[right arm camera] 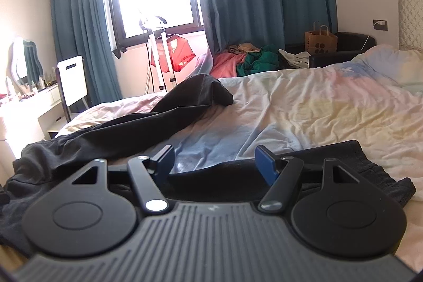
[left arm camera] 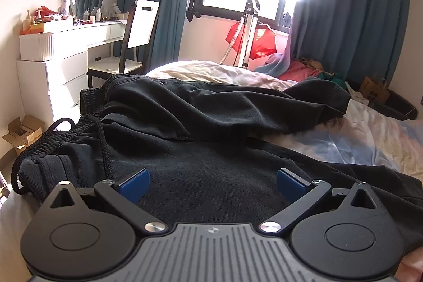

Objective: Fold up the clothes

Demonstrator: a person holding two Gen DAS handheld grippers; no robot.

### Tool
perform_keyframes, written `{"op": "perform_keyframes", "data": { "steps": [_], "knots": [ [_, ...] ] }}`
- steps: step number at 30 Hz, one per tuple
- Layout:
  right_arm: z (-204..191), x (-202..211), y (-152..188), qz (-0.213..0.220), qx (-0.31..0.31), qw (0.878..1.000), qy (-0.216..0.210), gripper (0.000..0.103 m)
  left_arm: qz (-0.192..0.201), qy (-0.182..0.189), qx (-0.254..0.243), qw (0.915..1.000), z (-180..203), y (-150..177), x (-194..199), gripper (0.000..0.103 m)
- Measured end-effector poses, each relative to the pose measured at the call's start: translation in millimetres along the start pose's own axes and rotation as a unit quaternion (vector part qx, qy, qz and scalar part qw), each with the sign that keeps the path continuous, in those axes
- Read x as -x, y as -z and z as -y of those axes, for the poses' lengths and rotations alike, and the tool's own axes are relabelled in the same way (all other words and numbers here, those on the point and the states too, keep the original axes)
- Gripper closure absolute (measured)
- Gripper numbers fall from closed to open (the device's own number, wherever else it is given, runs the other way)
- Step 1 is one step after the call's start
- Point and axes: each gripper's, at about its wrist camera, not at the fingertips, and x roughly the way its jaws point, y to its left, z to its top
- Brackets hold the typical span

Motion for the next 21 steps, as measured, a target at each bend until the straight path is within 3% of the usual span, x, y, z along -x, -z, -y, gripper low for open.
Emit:
{"op": "perform_keyframes", "data": {
  "steps": [3, 9, 12, 14, 17, 21],
  "knots": [
    [-8, -2, -12, 0.004, -0.03, 1.0, -0.008, 0.033, 0.002, -0.012, -0.013, 0.9998, 5, 2, -3, 0.0],
    [-24, -9, -29, 0.024, -0.023, 0.999, -0.033, 0.034, 0.006, -0.036, -0.04, 0.9985, 14, 7, -10, 0.001],
    [-16, -14, -17, 0.016, -0.04, 0.999, -0.012, 0.034, -0.005, -0.028, -0.091, 0.9954, 32, 12, -21, 0.001],
    [-9, -14, -5, 0.0, -0.061, 0.998, 0.014, 0.033, -0.02, -0.009, -0.128, 0.9915, 51, 14, -38, 0.001],
    [-2, -12, 8, -0.018, -0.072, 0.997, 0.019, 0.034, -0.041, 0.021, -0.183, 0.9821, 81, 16, -65, 0.001],
    [14, -3, 11, 0.033, -0.099, 0.993, 0.048, 0.034, -0.045, 0.048, -0.249, 0.9664, 136, -7, -121, 0.001]
  ]
}}
